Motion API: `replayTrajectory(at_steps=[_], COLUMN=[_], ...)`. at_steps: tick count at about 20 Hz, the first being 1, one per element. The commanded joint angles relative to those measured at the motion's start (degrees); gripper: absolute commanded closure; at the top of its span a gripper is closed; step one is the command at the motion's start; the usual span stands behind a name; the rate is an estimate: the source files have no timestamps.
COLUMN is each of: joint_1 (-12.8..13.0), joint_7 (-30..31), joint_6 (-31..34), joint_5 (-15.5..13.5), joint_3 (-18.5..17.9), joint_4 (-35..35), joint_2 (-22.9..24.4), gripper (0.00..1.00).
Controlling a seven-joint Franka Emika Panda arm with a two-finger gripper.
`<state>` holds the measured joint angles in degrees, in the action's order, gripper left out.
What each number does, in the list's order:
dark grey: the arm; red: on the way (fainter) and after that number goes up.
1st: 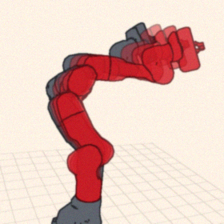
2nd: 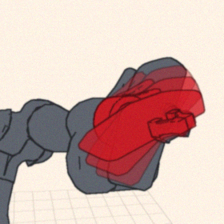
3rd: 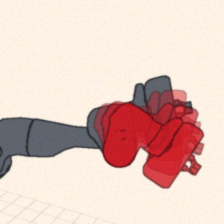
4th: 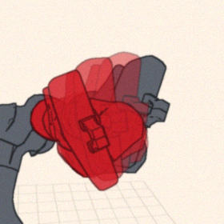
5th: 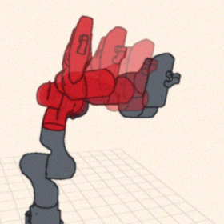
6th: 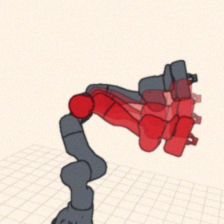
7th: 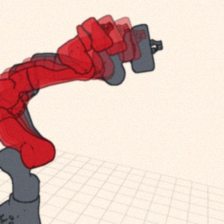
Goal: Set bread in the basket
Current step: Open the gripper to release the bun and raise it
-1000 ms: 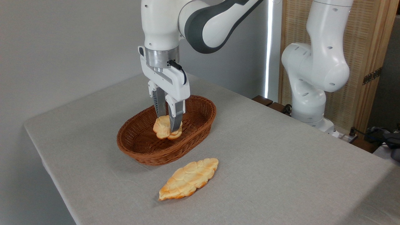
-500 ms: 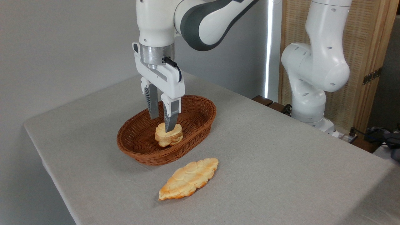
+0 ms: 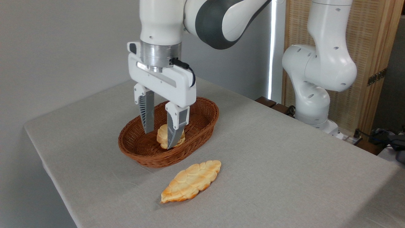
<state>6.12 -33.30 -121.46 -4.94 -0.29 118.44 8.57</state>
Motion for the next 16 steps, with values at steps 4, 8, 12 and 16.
replayTrajectory(at_steps=[4, 8, 12, 16], joint_1=[-2.78, -2.78, -2.78, -2.87], joint_7=[-2.19, -3.17, -3.17, -2.65], joint_6=[4.12, 4.12, 4.21, 4.21], joint_5=[-0.25, -0.60, -0.51, -0.78], joint_3=[-0.42, -0.42, -0.42, -0.42], joint_4=[-9.20, -9.20, -9.11, -9.11], joint_2=[-6.81, -7.07, -7.07, -7.07], gripper=[0.00, 0.00, 0.00, 0.00])
